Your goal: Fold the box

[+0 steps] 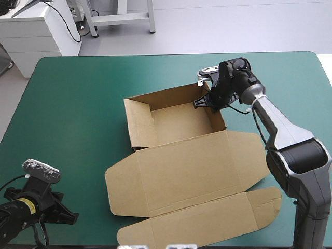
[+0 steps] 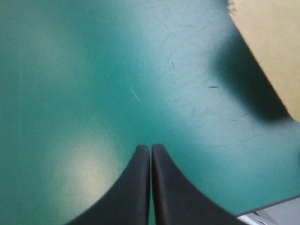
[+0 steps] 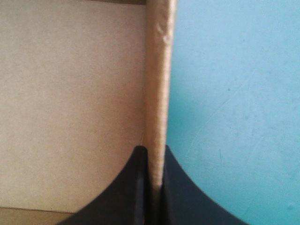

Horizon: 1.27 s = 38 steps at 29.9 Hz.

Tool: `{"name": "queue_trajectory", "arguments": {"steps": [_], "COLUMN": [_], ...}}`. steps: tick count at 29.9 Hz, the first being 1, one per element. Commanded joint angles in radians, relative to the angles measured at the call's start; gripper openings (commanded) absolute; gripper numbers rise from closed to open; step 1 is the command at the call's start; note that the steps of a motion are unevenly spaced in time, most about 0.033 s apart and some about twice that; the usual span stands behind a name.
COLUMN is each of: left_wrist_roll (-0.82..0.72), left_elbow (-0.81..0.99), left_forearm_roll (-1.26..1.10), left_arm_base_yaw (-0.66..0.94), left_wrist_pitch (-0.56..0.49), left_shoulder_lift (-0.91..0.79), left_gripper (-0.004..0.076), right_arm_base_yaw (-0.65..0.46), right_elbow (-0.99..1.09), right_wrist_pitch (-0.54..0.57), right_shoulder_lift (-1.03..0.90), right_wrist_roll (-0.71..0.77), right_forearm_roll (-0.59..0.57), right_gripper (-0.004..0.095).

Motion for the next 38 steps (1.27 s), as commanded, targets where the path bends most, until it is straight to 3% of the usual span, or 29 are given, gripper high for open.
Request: {"name": "queue_trajectory", "arguments": {"steps": [1, 5, 9, 29, 38], "left_wrist_roll": [-0.012, -0.012, -0.01, 0.012, 0.012], "left_elbow": [-0.023, -0.023, -0.023, -0.023, -0.023], "left_forearm_roll": [0.009, 0.01, 0.014, 0.059, 0.059], "left_arm_base_yaw": [-0.004, -0.004, -0.004, -0.004, -0.004], "left_wrist_pitch": [0.038, 0.038, 0.04, 0.031, 0.022], "left_shoulder_lift": [0.004, 0.004, 0.004, 0.004, 0.004], "left_gripper": [-0.0008, -0.0008, -0.0008, -0.0008, -0.0008], "right_arm_base_yaw": [-0.002, -0.02, -0.086, -0.719, -0.841], "right_elbow": [-0.034, -0.097, -0.186, -0.234, -0.234], "right_wrist_pitch": [0.014, 0.028, 0.033, 0.006, 0.009], "right_shoulder_lift": [-0.062, -0.068, -0.068, -0.078, -0.078], "right_wrist_roll": [-0.022, -0.029, -0.055, -0.181, -0.179], "right_forearm_roll": [-0.113, -0.193, -0.195, -0.091, -0.045], "right_gripper": [-0.0021, -0.0021, -0.0021, -0.0021, -0.0018]}}
